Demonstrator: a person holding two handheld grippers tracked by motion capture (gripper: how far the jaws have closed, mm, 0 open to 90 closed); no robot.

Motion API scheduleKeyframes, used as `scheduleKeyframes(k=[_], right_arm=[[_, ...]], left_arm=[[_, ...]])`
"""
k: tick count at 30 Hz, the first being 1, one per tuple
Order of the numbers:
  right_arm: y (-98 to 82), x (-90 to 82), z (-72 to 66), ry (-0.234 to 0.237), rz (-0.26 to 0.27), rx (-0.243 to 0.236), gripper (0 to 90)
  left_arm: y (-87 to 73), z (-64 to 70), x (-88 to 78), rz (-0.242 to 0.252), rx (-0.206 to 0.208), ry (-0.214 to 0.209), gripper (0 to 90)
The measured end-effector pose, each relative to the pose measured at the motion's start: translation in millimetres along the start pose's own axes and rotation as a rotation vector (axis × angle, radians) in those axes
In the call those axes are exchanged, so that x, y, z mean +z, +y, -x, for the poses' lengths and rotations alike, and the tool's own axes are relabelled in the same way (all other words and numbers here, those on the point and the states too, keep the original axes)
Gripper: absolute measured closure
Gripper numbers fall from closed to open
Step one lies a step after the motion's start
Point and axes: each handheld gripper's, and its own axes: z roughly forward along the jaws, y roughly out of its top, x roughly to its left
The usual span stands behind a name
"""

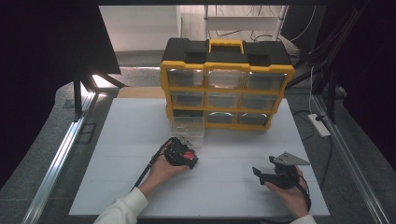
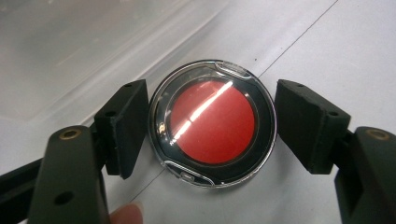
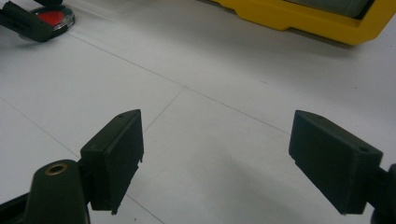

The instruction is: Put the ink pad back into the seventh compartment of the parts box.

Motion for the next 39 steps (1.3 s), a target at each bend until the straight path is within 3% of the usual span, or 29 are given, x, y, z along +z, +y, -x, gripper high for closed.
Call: scheduleKeyframes(k=[17,39], right_arm=[[-0.1,-0.6,0.3,-0.005,-0.001,0.001,18.9],[0.0,-1.1,0.8,-0.004,0.001,0.003,18.9]], left_arm=[[0.0,1.1,-3.3,0.008,0.005,0.005,29.5],[2.3,-0.2,-32.7,0.082,-0.003,-0.010,29.5]])
